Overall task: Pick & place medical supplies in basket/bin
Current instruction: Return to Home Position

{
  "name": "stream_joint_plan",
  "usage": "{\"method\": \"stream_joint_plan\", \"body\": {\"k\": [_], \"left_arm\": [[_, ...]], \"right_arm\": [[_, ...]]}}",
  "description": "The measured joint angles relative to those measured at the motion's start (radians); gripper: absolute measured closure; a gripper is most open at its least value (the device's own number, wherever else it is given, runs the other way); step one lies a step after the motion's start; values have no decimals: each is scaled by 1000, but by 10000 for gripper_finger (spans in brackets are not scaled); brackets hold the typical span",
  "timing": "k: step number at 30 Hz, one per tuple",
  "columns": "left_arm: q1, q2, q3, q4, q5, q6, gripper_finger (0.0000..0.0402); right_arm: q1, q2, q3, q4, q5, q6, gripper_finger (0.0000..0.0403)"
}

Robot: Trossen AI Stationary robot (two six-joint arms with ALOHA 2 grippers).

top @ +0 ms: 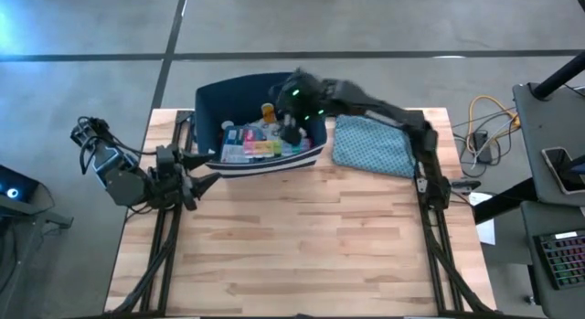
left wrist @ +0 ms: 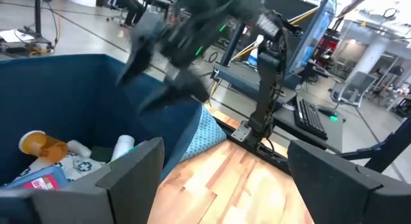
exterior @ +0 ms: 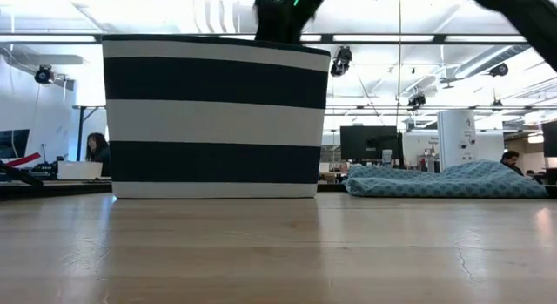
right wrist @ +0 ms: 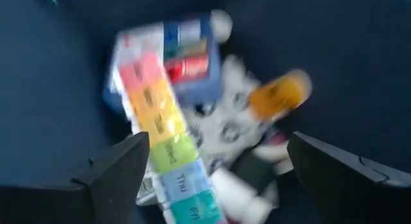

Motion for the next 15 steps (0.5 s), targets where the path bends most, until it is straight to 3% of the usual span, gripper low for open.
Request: {"method": "stream_joint_plan", "body": {"k": [7, 11, 13, 15], "left_arm": [[0, -23, 0, 0, 7, -1, 93], [0, -23, -2, 0, 54, 6, 93], [2, -17, -2, 1, 56, 29, 93], [3, -17, -3, 3, 77, 55, 93]], "right_arm": [[-3, -207, 21, 6, 63, -110, 40], [-10, -308, -2, -91, 235, 51, 40], [-3, -349, -32, -115, 211, 23, 40], [32, -403, -72, -98, 96, -58, 40]]}}
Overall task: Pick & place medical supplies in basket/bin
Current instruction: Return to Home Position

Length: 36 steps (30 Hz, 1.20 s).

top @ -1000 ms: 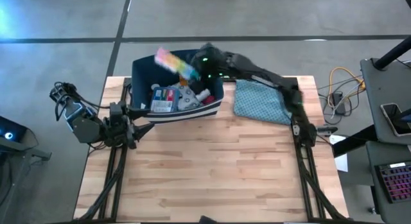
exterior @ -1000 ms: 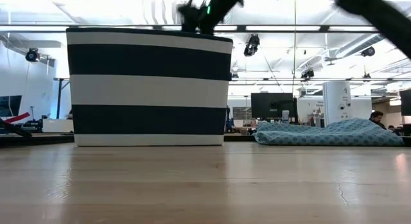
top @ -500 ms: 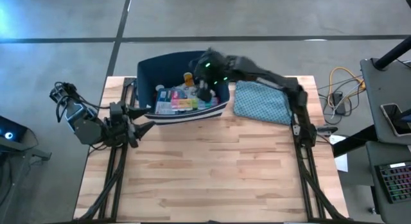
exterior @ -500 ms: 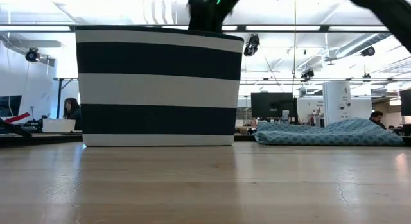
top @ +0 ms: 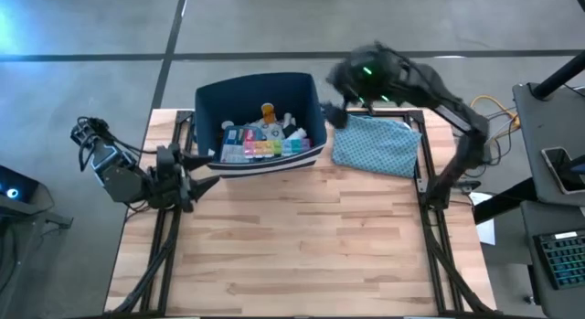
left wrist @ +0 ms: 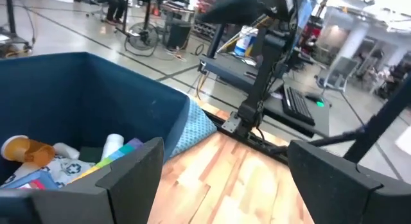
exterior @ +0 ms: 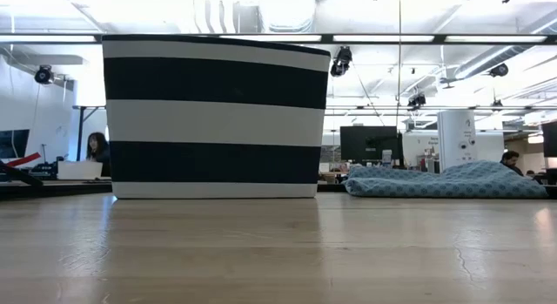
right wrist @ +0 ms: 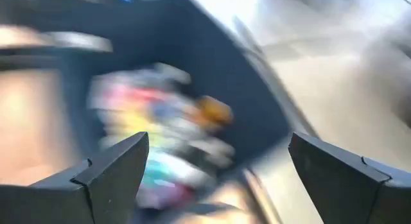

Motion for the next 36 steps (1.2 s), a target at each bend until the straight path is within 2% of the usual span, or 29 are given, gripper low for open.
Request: {"method": "stream_joint_plan", "body": {"k": [2, 4, 7, 9, 13, 15, 19, 23, 26, 28, 29, 31, 34, 36], "left_arm": [[4, -1, -17, 6, 13, 12, 93], [17, -9, -63, 19, 44, -7, 93], [55, -22, -194, 175, 107, -9, 93], [88, -27, -306, 370, 178, 65, 93], [204, -48, -476, 753, 425, 247, 93], [290, -67, -522, 812, 546, 263, 93], [484, -90, -578, 803, 833, 220, 93], [617, -140, -595, 788, 1054, 199, 93], [665, -216, -587, 671, 1081, 206, 93], [673, -285, -576, 558, 1055, 196, 93], [674, -316, -572, 507, 1035, 186, 93], [671, -388, -560, 444, 1022, 178, 93], [658, -510, -548, 392, 1028, 192, 93], [658, -584, -551, 380, 1029, 199, 93]], "right_arm": [[46, -60, -56, 47, -130, -44, 39], [89, -114, -141, 62, -204, -65, 39], [149, -182, -310, 127, -186, -35, 39], [184, -225, -420, 182, -142, 59, 39], [214, -312, -570, 234, -26, 399, 39], [236, -354, -637, 298, -68, 374, 39], [301, -452, -747, 390, -183, 322, 39], [338, -562, -866, 410, -167, 357, 39], [335, -637, -939, 386, -105, 424, 39], [326, -692, -985, 359, -42, 611, 39], [330, -717, -1009, 377, -32, 644, 39], [359, -753, -1063, 502, -65, 598, 39], [409, -790, -1149, 711, -210, 451, 39], [414, -828, -1204, 791, -249, 429, 39]]}}
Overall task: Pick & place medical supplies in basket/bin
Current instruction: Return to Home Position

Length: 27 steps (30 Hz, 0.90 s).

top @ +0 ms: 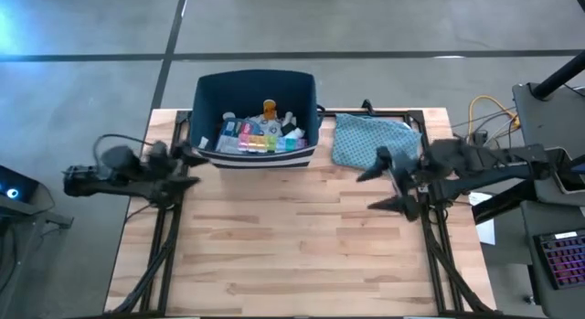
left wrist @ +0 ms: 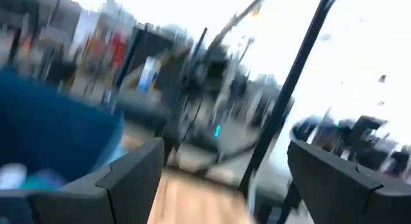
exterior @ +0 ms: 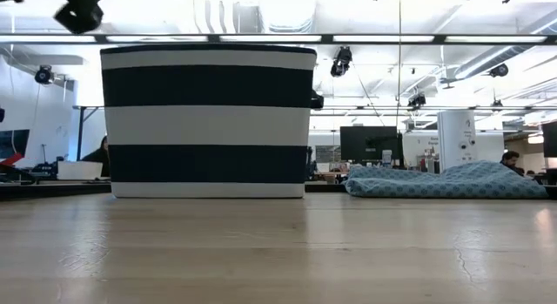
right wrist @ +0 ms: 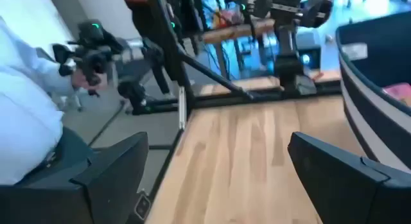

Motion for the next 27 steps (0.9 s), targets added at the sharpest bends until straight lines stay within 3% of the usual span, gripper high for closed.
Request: {"method": "stream_joint_plan", "body": {"k": [4, 10, 18, 27], "left_arm": [[0, -96, -60, -18, 12, 0, 93], [0, -156, -186, 44, 4, -21, 93], [0, -157, -386, 288, 2, -38, 93], [2, -146, -435, 210, -7, -8, 93]], "right_arm": [[-11, -69, -132, 109, 78, -2, 39], [-8, -160, -351, 354, 64, -25, 39], [-9, -206, -632, 782, 82, 30, 39], [-5, -232, -814, 994, 81, 36, 39]]}}
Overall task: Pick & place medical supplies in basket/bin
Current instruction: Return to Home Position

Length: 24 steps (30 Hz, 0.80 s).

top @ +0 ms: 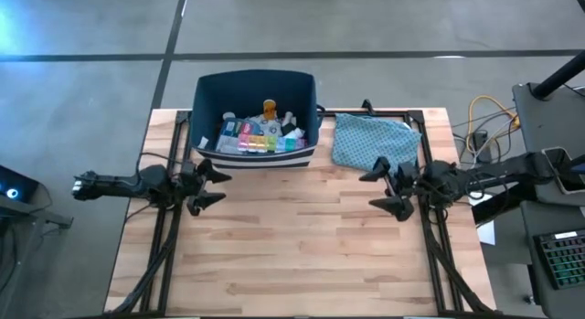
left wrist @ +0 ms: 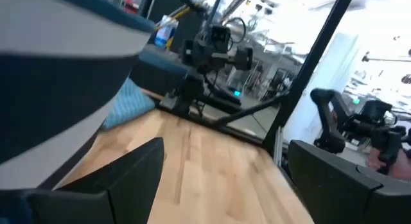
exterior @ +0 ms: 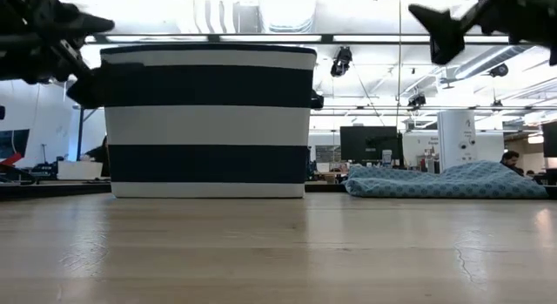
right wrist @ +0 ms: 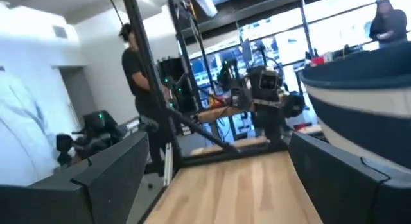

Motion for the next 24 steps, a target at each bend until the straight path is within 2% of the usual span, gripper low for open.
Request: {"method": "stream_joint_plan", "body": {"k": [6, 8, 14, 16, 20, 24], "left_arm": [[0, 17, -1, -20, 0, -62, 93], [0, 15, -1, -24, 0, -67, 93], [0, 16, -2, -24, -1, -76, 93], [0, 16, -2, -24, -1, -75, 93], [0, 21, -2, -24, -1, -76, 93], [0, 21, -2, -24, -1, -76, 93]], "right_arm": [[-3, -17, -97, 34, 10, 0, 39], [-5, -37, -136, 37, 44, 4, 39], [-29, -125, -139, -107, 103, -15, 39], [-41, -155, -139, -153, 90, -8, 39], [-45, -223, -139, -264, -2, 27, 39], [-46, -301, -139, -297, -7, -16, 39]]}}
